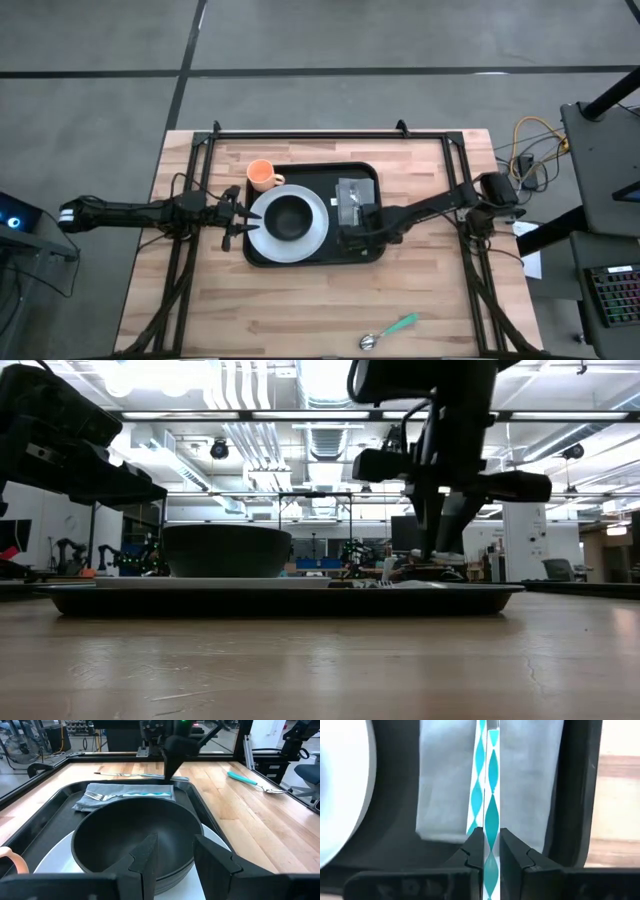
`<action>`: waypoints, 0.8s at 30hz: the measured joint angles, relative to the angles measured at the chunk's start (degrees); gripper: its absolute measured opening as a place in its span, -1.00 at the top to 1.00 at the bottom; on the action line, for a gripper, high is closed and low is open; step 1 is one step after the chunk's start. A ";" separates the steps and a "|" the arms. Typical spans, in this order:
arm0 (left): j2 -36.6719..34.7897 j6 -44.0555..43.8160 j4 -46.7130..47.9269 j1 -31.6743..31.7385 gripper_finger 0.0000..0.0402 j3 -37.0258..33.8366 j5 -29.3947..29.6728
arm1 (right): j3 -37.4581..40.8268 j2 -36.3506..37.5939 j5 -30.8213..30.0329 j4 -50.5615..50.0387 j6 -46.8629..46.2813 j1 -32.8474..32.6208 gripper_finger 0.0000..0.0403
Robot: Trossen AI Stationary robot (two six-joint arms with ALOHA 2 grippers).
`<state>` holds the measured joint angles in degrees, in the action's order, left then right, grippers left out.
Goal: Set up tray
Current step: Put the blue knife on the gray napkin
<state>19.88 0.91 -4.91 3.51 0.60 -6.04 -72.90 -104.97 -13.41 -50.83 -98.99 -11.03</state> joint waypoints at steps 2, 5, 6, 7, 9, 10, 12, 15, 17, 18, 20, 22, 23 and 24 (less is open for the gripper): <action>-0.01 0.00 0.00 0.01 0.48 0.01 0.01 | 0.25 0.00 0.26 -0.01 0.69 1.33 0.87; 0.00 0.00 0.00 0.00 0.48 0.02 0.00 | 1.08 0.00 0.19 0.01 1.51 3.22 0.88; -0.02 0.01 0.00 0.00 0.48 0.04 0.01 | 1.42 0.00 0.26 -0.04 1.65 3.73 0.88; -0.02 0.02 0.00 0.02 0.48 0.02 0.00 | 1.77 0.00 0.61 0.13 1.90 4.21 0.88; -0.02 0.01 -0.01 0.02 0.48 0.02 0.01 | 2.60 0.00 1.96 0.03 2.10 5.02 0.88; -0.02 0.02 0.00 0.01 0.48 0.02 0.00 | 3.03 0.00 2.39 0.01 2.33 5.35 0.88; -0.02 0.00 0.00 0.01 0.48 0.02 0.00 | 3.63 0.00 2.75 0.18 2.74 5.83 0.88; -0.02 0.02 0.00 0.02 0.48 0.02 0.00 | 4.42 0.00 2.89 0.59 2.80 6.19 0.88; -0.02 0.00 0.00 0.01 0.48 0.02 0.00 | 5.19 0.00 2.89 1.13 2.96 6.26 0.88; -0.02 0.00 0.00 0.01 0.48 0.02 0.02 | 5.68 0.00 2.89 1.65 2.96 6.27 0.88; -0.02 0.01 -0.01 0.00 0.48 0.02 0.01 | 6.44 0.00 2.89 2.49 2.98 6.34 0.88; -0.02 0.00 -0.02 0.00 0.48 0.02 0.02 | 7.33 0.00 2.83 3.51 3.03 6.46 0.88; -0.02 0.02 0.00 0.00 0.48 0.02 0.00 | 7.86 0.00 2.52 4.41 3.21 6.56 0.88; -0.02 0.00 0.00 0.02 0.48 0.00 0.02 | 8.44 -0.01 1.81 5.43 3.35 6.60 0.88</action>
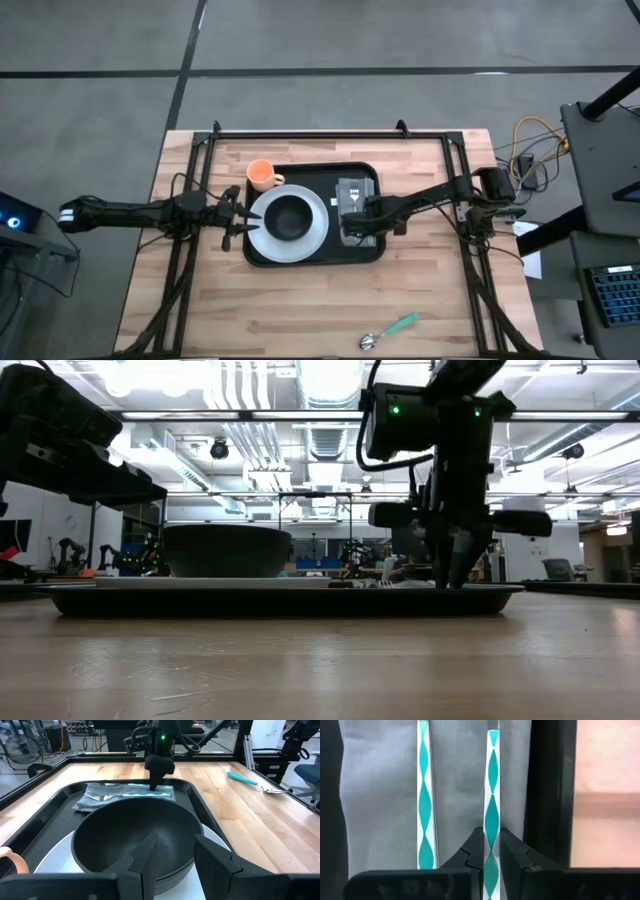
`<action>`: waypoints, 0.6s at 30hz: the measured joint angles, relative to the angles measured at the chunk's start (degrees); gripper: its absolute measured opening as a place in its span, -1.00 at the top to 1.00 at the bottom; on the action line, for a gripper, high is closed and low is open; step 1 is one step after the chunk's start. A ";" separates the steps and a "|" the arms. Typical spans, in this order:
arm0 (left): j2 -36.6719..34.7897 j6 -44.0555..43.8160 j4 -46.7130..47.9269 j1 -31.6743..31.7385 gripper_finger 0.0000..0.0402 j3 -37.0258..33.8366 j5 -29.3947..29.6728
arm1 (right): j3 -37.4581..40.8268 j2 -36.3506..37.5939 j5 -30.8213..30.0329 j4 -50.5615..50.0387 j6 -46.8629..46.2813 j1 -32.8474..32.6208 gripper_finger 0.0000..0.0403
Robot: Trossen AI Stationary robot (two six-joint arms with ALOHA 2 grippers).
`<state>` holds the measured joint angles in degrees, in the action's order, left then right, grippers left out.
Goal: Set up tray
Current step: Put the blue knife on the gray napkin
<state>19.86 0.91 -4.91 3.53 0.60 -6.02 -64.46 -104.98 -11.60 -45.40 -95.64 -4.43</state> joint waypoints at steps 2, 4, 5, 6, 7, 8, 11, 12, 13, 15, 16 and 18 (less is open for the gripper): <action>0.00 0.01 0.00 -0.01 0.48 0.00 -0.01 | 0.96 -0.01 -1.08 1.53 0.12 0.14 0.88; 0.00 0.01 0.00 0.00 0.48 0.00 -0.02 | 1.56 -0.01 -1.33 2.33 0.24 0.48 0.88; 0.00 0.01 0.00 -0.02 0.48 0.00 0.00 | 1.85 -0.01 -1.32 2.68 0.27 0.61 0.88; 0.00 0.00 0.00 -0.02 0.48 0.00 -0.02 | 2.00 -0.01 -1.28 2.83 0.27 0.71 0.88; 0.01 0.01 0.00 -0.02 0.48 0.00 -0.01 | 2.07 -0.01 -1.28 2.95 0.25 0.78 0.88; 0.01 0.02 0.00 -0.01 0.48 0.02 -0.01 | 2.11 -0.01 -1.28 3.01 0.19 0.85 0.88; 0.00 0.00 0.00 0.00 0.48 0.04 -0.02 | 2.20 -0.01 -1.32 3.97 0.28 1.07 0.88; 0.00 0.02 0.00 -0.02 0.48 0.02 -0.02 | 2.15 -0.01 -1.33 4.18 0.27 1.10 0.88; 0.00 0.00 0.00 -0.02 0.48 0.00 -0.01 | 2.12 -0.01 -1.39 4.26 0.27 1.14 0.88; 0.00 0.01 0.00 -0.01 0.48 0.00 -0.01 | 2.12 -0.01 -1.46 4.28 0.21 1.14 0.88; 0.00 0.00 0.00 0.00 0.48 0.00 0.00 | 2.17 -0.01 -1.48 4.28 0.02 1.14 0.87; 0.00 0.02 0.00 0.00 0.48 0.02 0.00 | 2.30 -0.01 -1.49 4.31 -0.22 1.14 0.83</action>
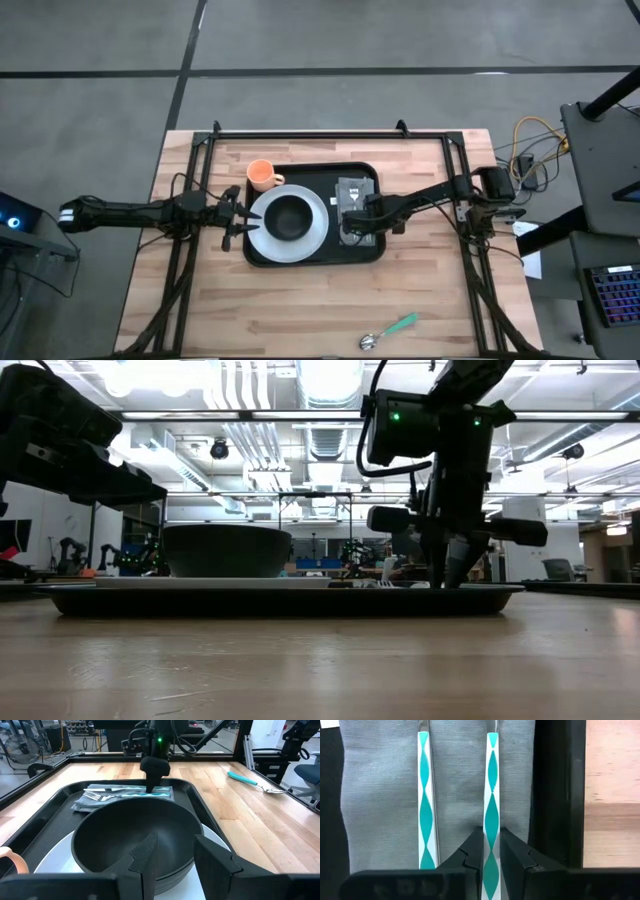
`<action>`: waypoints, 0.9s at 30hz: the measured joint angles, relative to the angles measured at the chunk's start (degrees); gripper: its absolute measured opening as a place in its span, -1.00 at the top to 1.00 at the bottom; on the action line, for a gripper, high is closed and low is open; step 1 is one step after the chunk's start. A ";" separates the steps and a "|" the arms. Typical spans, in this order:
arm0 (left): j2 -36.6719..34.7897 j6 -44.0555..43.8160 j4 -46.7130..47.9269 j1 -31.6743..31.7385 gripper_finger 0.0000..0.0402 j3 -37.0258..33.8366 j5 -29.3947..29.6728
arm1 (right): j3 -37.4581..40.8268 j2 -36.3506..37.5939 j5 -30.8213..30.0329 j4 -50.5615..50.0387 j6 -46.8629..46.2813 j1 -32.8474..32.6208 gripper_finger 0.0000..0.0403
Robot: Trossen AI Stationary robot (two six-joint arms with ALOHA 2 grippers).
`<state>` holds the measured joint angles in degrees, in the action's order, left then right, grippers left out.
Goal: Set up tray
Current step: Put the blue knife on the gray napkin, then put the blue spoon on the gray napkin
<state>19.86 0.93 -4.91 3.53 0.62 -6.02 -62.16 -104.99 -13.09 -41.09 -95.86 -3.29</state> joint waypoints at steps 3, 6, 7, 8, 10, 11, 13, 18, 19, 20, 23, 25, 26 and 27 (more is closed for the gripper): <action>0.00 -0.01 0.00 -0.01 0.48 0.02 -0.01 | 0.10 0.00 -0.06 0.06 -0.06 -0.02 0.75; 0.00 -0.02 0.00 -0.02 0.48 -0.02 -0.02 | 0.07 -0.06 -0.12 0.07 0.56 -0.02 0.66; 0.02 -0.02 0.00 -0.02 0.48 -0.02 -0.02 | 0.00 -0.08 -0.11 0.24 1.09 -0.02 0.64; 0.00 0.00 0.00 0.00 0.48 -0.02 0.00 | -0.01 -0.09 -0.09 0.73 1.57 -0.02 0.61; 0.00 -0.02 0.00 -0.01 0.48 0.02 -0.02 | -0.01 -0.11 0.34 2.01 2.25 0.09 0.56; 0.00 -0.02 0.00 -0.01 0.48 0.02 -0.02 | -0.01 -0.11 1.01 2.34 2.65 0.30 0.54; 0.00 -0.01 0.00 -0.01 0.48 0.02 -0.01 | -0.01 -0.11 2.54 2.54 3.33 0.83 0.49; 0.00 -0.01 -0.01 -0.02 0.48 0.00 0.00 | -0.19 -0.07 3.47 2.75 4.33 1.25 0.36; 0.00 -0.02 0.00 0.00 0.48 0.02 -0.02 | -0.28 -0.07 3.67 2.73 4.45 1.36 0.33; 0.02 -0.02 0.00 0.00 0.48 0.02 -0.01 | -0.30 -0.07 3.75 2.75 4.59 1.51 0.31; 0.02 -0.02 0.00 -0.02 0.48 0.01 -0.02 | -0.38 0.08 3.97 2.71 5.51 1.83 0.25; 0.00 -0.01 0.00 0.00 0.48 -0.02 -0.02 | -0.38 0.40 4.13 2.53 6.21 2.12 0.22; 0.02 -0.01 0.00 -0.01 0.48 -0.02 -0.02 | -0.38 0.59 4.16 2.44 6.30 2.22 0.21; 0.00 -0.02 0.00 -0.02 0.48 0.00 0.00 | -0.38 0.77 4.14 2.48 6.37 2.33 0.21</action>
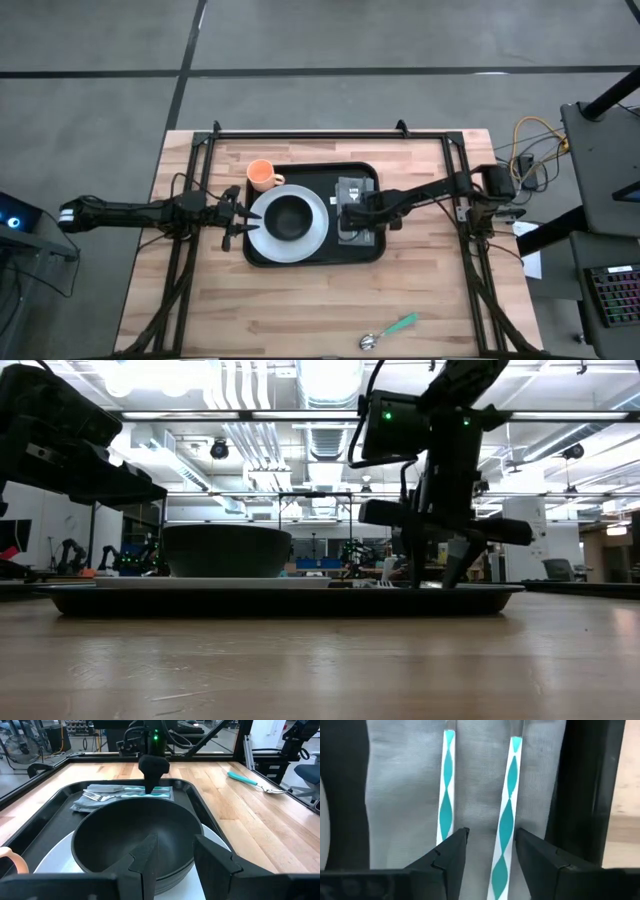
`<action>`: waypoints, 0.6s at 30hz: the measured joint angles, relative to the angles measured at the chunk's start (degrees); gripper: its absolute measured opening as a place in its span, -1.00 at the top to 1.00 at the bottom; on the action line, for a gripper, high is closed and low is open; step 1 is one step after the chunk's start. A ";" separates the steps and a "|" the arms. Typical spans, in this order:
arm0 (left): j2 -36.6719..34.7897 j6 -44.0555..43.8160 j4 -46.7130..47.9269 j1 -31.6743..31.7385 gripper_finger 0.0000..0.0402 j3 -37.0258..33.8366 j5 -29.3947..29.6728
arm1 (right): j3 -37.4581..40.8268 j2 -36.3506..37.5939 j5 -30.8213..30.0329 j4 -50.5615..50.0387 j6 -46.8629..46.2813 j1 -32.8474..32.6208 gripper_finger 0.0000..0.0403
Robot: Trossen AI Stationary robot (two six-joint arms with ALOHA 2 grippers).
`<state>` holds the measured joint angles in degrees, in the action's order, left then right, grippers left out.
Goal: Set up tray
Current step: Put the blue spoon on the gray napkin
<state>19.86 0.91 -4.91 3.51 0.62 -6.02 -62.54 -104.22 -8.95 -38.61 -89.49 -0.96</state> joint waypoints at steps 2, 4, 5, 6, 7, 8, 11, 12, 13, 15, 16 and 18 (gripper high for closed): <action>0.02 0.00 0.00 0.00 0.48 0.02 0.00 | 0.00 0.46 0.06 -0.15 1.59 0.20 0.20; 0.02 0.00 0.00 0.02 0.48 0.02 -0.02 | 0.00 0.93 0.17 -0.17 4.33 0.55 0.20; 0.02 0.02 0.00 0.01 0.48 0.02 -0.01 | 0.00 1.24 0.19 -0.19 5.61 0.77 0.21; 0.02 0.01 0.00 0.02 0.48 0.00 -0.02 | 0.00 1.65 0.19 -0.15 6.72 1.04 0.22; 0.02 0.00 0.00 0.02 0.48 -0.02 0.00 | 0.00 2.08 0.16 -0.16 7.75 1.35 0.23; 0.02 0.00 0.00 0.02 0.48 -0.02 0.00 | 0.00 2.61 0.10 -0.15 8.95 1.71 0.24; 0.02 0.01 0.00 0.00 0.48 0.00 -0.02 | 0.00 4.19 0.02 -0.11 13.14 2.71 0.28; 0.02 0.00 0.00 0.02 0.48 0.00 0.00 | 0.00 4.79 0.00 -0.06 14.44 2.90 0.29; 0.02 0.02 0.00 0.02 0.48 0.00 -0.02 | 0.00 5.38 0.00 -0.03 15.73 2.96 0.30; 0.02 0.02 0.00 0.02 0.48 -0.02 -0.02 | 0.00 6.33 0.00 -0.02 18.74 2.93 0.32; 0.02 0.02 0.00 0.00 0.48 -0.02 0.00 | 0.00 6.74 0.02 -0.04 20.18 2.89 0.34; 0.01 0.00 0.00 0.02 0.48 0.00 -0.02 | 0.00 7.59 0.04 -0.05 22.91 2.81 0.35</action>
<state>19.87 0.91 -4.91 3.53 0.62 -6.04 -62.54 -96.63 -8.91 -38.66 -66.57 1.85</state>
